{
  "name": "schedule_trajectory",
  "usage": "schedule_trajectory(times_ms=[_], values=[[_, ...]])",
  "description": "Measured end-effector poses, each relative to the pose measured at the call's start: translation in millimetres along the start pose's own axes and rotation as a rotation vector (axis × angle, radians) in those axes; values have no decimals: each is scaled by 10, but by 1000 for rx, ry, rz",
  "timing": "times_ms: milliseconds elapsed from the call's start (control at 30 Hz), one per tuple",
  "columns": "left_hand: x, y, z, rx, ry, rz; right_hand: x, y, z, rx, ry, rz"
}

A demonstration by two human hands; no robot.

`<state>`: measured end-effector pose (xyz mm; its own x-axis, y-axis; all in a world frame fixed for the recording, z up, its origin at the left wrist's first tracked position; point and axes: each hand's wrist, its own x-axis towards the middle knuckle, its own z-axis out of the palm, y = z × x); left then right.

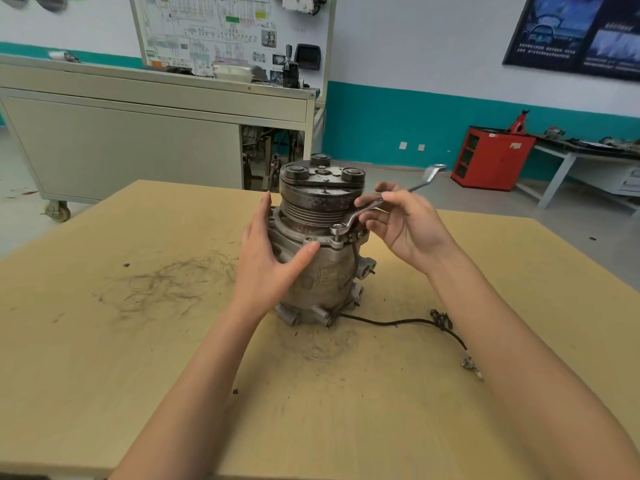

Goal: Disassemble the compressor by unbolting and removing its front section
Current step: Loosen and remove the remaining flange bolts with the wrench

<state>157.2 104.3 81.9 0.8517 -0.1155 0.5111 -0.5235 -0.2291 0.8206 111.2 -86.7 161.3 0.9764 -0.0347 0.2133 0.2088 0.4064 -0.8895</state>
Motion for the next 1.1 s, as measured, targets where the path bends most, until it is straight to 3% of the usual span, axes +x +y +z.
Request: schedule_trajectory(times_ms=[100, 200, 300, 400, 533, 600, 833, 1100], values=[[0, -8, -5, 2, -3, 1, 40, -32, -10, 54, 25, -14], [4, -9, -8, 11, 0, 2, -25, -222, -15, -28, 87, -208], [9, -19, -6, 11, 1, 0, -170, -326, 43, -513, 243, -406], [5, -23, -5, 9, 6, 3, -303, -141, 198, -980, 193, -379], [-1, -11, 0, 5, 6, 6, -371, 170, 330, -1401, 166, -356], [-3, -7, -2, 6, 4, 7, -368, 238, 329, -1414, 223, -386], [-5, 6, -9, 9, -1, 1, -320, 404, 266, -1082, 275, -396], [-7, 25, -13, 10, -3, 9, -301, 451, 238, -995, 291, -445]])
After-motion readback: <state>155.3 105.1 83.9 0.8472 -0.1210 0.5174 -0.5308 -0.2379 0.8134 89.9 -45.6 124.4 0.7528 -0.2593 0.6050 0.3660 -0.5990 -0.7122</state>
